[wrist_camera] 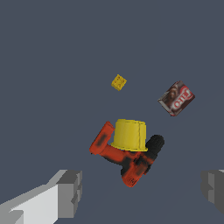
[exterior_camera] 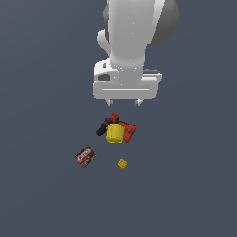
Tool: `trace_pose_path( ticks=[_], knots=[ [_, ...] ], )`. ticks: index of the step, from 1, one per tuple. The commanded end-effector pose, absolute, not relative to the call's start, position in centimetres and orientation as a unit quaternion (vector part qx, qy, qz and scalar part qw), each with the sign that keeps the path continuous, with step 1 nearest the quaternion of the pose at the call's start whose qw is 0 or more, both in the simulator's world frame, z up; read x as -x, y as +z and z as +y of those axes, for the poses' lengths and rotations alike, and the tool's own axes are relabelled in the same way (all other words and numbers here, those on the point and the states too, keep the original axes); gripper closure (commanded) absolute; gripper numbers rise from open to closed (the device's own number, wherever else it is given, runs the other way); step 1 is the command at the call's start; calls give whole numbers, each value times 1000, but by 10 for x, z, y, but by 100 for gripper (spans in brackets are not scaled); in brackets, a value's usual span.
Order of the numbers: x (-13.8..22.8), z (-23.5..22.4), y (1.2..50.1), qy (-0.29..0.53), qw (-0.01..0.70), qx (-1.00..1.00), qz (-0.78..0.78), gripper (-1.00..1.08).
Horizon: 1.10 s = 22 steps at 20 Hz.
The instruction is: Pick up a designated object from a clutter of objects.
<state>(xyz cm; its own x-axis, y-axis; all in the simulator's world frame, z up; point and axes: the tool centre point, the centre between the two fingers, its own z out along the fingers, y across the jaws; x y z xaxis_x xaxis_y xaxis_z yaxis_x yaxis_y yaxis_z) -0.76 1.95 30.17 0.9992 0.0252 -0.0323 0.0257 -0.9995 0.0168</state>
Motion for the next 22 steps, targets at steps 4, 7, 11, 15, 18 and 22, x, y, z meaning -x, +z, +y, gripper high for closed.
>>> trace_pose_path(
  ticks=[4, 7, 11, 15, 18, 22],
  knots=[
    [8, 18, 301, -18, 8, -1000, 14, -92],
    [9, 12, 300, -23, 8, -1000, 16, -92],
    [10, 7, 300, -27, 7, -999, 19, -92],
    [9, 7, 299, -26, 7, -999, 18, -92],
    [6, 4, 295, -26, 6, -1000, 9, -92],
    [-2, -3, 284, -25, 3, -1000, -13, -92]
  ],
)
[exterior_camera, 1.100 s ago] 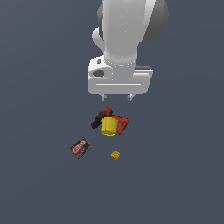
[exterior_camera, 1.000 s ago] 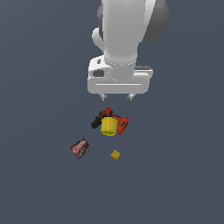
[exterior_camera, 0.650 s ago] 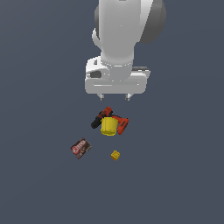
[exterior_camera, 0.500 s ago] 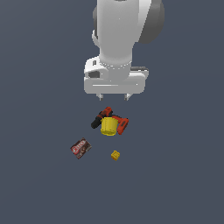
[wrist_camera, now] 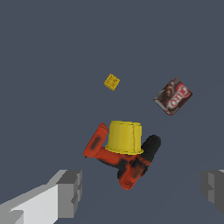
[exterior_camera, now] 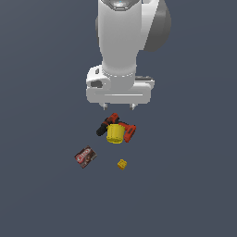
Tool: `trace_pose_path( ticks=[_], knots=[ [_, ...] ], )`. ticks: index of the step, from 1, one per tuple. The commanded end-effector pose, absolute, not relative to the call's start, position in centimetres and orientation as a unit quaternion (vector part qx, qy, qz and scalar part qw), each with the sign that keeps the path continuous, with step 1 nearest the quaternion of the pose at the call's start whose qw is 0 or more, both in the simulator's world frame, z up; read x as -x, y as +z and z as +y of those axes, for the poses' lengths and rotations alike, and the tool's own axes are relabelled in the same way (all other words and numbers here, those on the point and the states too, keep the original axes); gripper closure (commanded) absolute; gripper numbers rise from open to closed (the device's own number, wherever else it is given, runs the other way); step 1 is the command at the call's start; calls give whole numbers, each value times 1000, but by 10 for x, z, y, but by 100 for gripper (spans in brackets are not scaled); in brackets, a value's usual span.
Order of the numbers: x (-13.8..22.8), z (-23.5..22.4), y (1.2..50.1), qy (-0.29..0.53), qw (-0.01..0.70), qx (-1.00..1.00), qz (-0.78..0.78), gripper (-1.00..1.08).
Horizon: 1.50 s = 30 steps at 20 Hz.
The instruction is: Pick up a designated object from a clutter of objects.
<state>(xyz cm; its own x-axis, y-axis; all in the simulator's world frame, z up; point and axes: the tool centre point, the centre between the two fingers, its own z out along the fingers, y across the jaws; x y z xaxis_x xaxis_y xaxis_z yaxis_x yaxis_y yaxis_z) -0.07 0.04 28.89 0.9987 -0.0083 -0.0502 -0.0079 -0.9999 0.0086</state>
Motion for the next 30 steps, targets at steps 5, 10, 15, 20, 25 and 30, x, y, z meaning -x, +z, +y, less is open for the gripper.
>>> trace_pose_path(
  ticks=[5, 10, 15, 20, 25, 30],
  knots=[
    [-19, -18, 262, -23, -2, -998, -59, -92],
    [-39, -43, 227, -19, -7, -992, -126, -92],
    [-59, -77, 180, -14, -10, -978, -208, -92],
    [-71, -112, 134, -9, -8, -958, -285, -92],
    [-76, -139, 98, -5, -5, -940, -340, -92],
    [-77, -156, 76, -1, -2, -927, -374, -92]
  ],
)
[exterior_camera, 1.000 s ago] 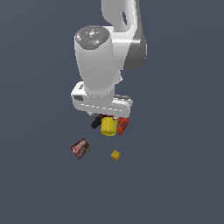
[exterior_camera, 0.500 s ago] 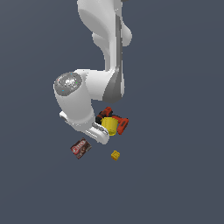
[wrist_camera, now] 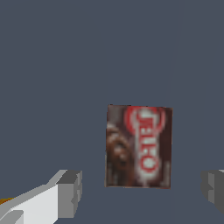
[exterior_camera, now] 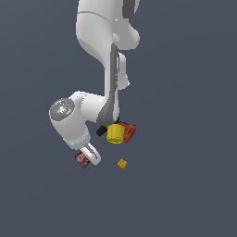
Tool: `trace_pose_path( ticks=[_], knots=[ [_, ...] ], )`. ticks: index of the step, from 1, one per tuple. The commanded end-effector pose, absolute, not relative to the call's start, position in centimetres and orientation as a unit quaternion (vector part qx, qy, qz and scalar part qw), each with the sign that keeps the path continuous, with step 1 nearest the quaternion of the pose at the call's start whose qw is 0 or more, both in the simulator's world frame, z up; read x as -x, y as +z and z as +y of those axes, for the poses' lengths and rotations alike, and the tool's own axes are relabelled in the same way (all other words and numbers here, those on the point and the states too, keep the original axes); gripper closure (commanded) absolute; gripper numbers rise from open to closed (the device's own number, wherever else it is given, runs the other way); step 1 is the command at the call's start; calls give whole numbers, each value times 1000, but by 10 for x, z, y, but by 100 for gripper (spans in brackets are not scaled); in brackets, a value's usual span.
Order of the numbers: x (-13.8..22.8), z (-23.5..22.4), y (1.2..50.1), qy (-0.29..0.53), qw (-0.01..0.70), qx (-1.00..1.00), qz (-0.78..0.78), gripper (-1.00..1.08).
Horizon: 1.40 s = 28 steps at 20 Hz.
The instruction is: Pick up a designated object from a clutter of objects.
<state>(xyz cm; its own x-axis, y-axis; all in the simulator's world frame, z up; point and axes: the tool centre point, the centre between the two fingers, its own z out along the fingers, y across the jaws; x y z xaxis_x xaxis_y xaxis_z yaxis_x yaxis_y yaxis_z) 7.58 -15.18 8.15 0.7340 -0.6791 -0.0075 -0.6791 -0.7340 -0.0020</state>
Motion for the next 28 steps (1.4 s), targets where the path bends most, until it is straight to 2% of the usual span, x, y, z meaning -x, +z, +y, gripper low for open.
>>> trace_pose_path(
  ticks=[1, 10, 19, 24, 25, 28],
  knots=[
    [-77, -159, 73, 1, 1, 926, 379, -92],
    [-76, -163, 63, 1, 0, 922, 386, -92],
    [-75, -163, 23, 0, 0, 922, 388, -92],
    [-76, -164, 16, 0, 0, 921, 388, -92],
    [-76, -164, 16, 0, 0, 921, 388, 108],
    [-76, -164, 16, 0, 0, 921, 388, 108]
  ],
)
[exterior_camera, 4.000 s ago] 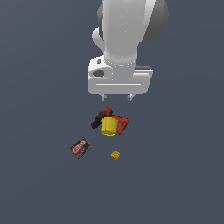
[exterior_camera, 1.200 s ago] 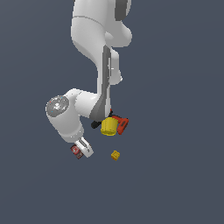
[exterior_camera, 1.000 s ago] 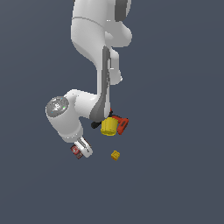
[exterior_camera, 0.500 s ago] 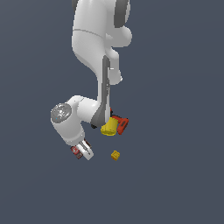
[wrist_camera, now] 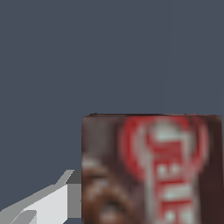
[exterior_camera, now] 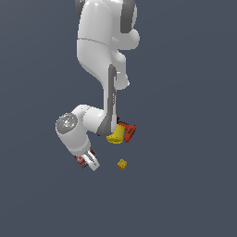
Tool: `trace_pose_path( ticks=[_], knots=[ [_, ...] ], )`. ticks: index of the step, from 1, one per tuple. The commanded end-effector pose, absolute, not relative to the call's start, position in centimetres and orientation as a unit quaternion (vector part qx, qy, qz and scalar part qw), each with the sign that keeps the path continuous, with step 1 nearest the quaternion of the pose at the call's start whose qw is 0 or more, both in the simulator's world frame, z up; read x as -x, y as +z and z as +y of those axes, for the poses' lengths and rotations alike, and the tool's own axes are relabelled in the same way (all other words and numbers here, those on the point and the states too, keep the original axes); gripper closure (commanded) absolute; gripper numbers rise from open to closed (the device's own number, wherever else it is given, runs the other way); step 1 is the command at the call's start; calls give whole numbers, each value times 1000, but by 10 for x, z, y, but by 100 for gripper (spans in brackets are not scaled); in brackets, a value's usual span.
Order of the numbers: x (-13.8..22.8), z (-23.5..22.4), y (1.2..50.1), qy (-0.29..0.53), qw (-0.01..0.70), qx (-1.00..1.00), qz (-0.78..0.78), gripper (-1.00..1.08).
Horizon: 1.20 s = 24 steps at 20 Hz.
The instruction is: Pick up a designated object from a clutter of objects.
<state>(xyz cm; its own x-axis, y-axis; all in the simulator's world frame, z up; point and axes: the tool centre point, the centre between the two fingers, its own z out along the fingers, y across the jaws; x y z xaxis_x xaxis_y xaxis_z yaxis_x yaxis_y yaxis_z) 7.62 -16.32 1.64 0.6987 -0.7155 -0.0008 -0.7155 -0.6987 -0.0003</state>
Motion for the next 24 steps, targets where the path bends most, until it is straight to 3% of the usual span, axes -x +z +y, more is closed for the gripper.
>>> trace_pose_path(
  ticks=[1, 14, 24],
  knots=[
    [-76, -164, 16, 0, 0, 921, 388, 108],
    [-77, -154, 29, 0, 0, 922, 388, 108],
    [-78, -108, 97, 0, 1, 922, 388, 108]
  ],
)
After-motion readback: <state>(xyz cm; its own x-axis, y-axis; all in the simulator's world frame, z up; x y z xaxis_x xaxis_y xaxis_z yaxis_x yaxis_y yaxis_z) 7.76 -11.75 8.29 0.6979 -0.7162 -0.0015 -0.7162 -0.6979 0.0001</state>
